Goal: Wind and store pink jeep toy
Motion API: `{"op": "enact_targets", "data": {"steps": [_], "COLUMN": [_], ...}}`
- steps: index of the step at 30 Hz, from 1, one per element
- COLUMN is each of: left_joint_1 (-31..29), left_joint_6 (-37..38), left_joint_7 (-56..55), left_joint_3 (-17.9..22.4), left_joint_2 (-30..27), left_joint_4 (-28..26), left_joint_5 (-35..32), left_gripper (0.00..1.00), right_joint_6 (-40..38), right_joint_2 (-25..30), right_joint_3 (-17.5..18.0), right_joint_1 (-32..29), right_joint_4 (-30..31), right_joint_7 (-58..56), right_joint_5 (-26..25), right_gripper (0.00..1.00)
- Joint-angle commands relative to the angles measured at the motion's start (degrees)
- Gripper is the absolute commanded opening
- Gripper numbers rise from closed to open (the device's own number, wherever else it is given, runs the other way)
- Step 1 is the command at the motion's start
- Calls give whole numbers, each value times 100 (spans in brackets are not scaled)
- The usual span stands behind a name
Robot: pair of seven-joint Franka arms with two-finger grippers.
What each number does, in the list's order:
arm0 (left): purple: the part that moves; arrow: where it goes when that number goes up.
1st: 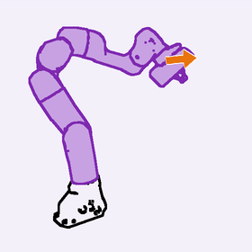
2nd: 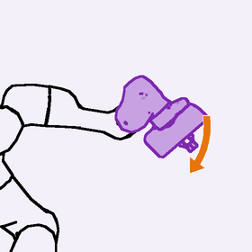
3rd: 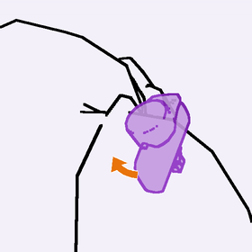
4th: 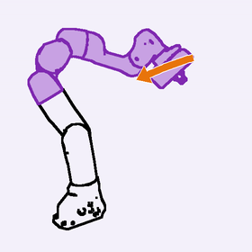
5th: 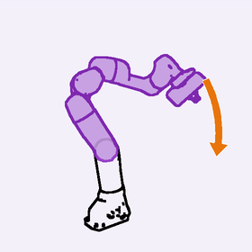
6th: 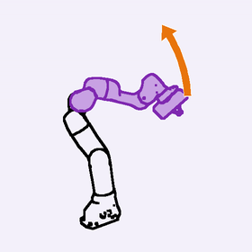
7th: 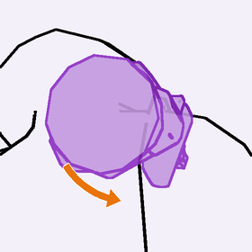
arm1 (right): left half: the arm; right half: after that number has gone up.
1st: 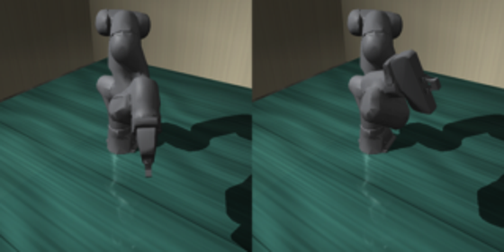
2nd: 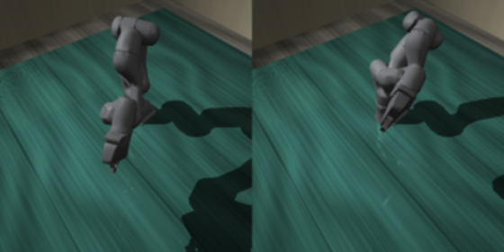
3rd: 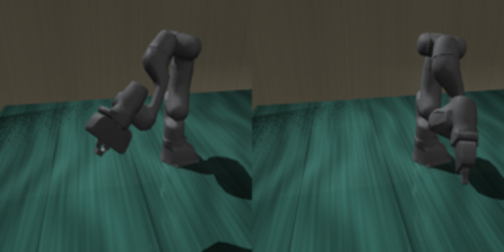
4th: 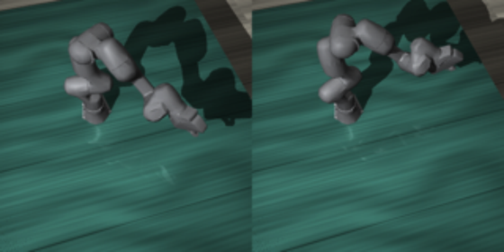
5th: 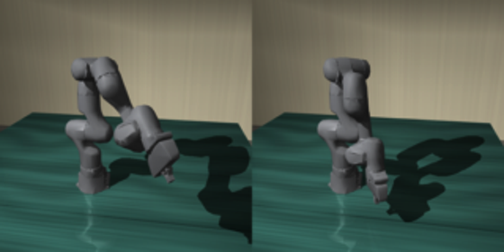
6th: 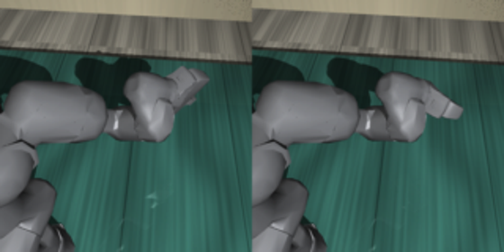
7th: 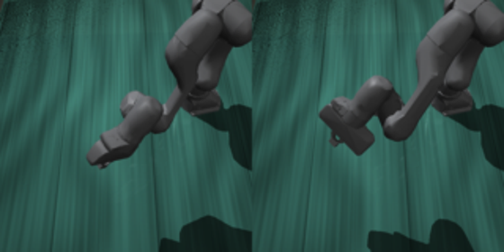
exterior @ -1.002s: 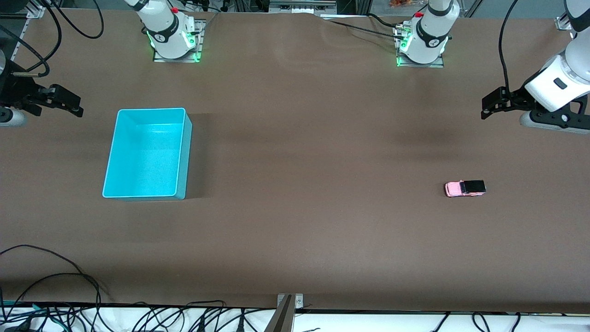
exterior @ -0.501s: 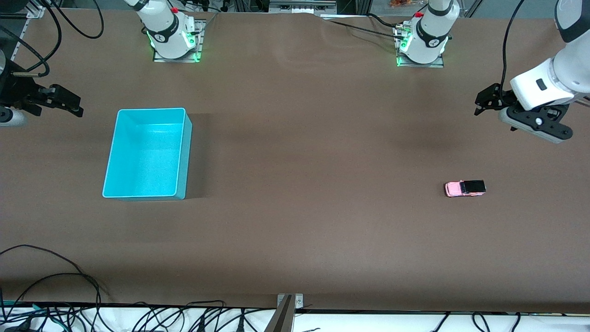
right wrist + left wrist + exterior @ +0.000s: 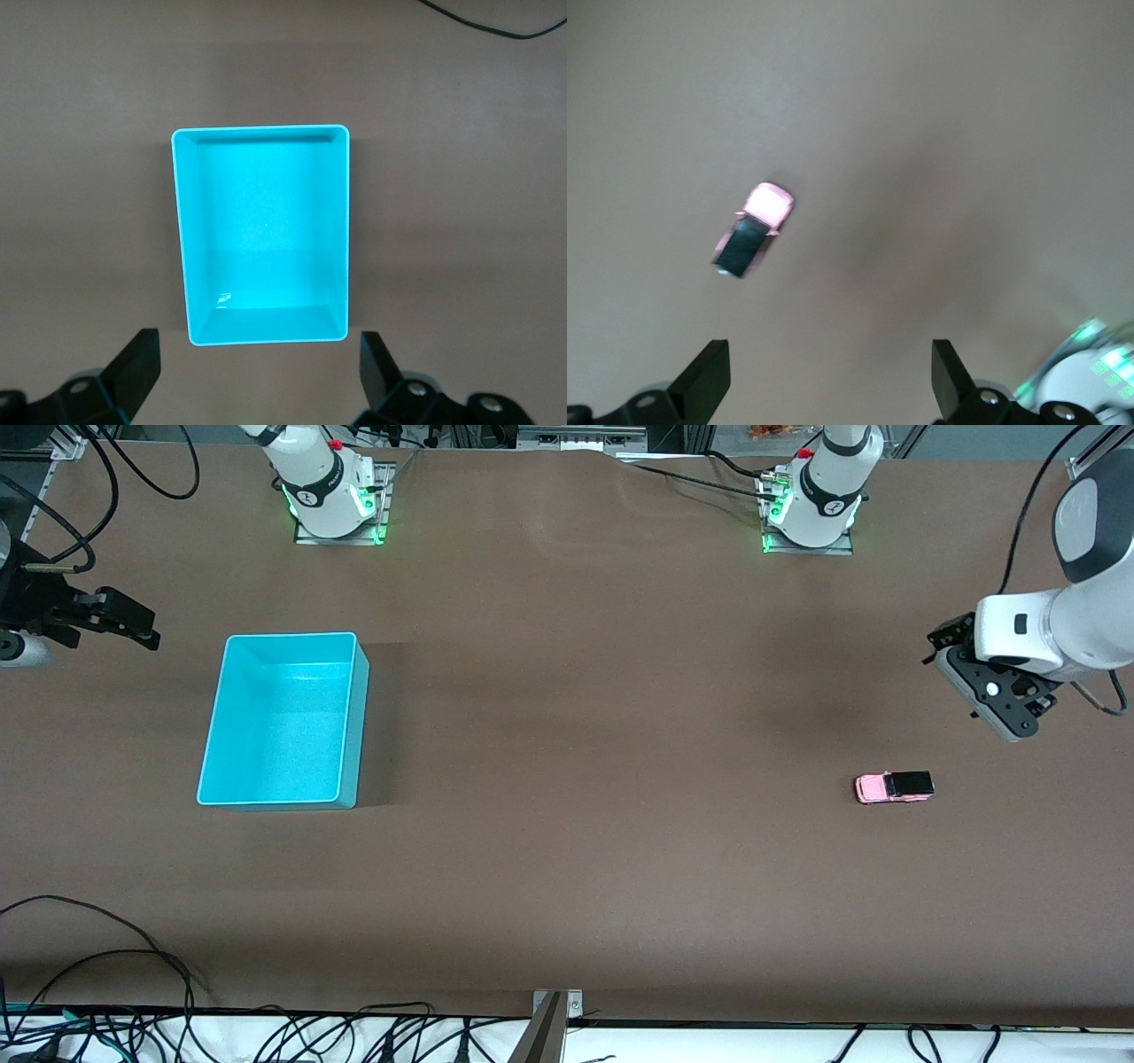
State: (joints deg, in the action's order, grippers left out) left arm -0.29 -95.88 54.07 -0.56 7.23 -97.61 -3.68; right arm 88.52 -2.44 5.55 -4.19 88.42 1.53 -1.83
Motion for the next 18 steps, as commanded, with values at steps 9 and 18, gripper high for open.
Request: {"op": "enact_targets", "data": {"steps": [9, 18], "left_joint_1": [-427, -805], "left_joint_6": [-1574, -2855], "left_joint_7": [2730, 3689], "left_joint_3": [-23, -32], "left_joint_2": [1341, 2080], "left_joint_4": [84, -240], "left_joint_5": [-264, -53], "left_gripper": [100, 100], "right_joint_6": [-63, -72], "right_joint_2": [7, 7], "right_joint_3": [16, 16], "right_joint_1": [-29, -29], "right_joint_4": [-71, -71], "right_joint_7": [-39, -39], "right_joint_5": [43, 43], "right_gripper": [100, 100]}}
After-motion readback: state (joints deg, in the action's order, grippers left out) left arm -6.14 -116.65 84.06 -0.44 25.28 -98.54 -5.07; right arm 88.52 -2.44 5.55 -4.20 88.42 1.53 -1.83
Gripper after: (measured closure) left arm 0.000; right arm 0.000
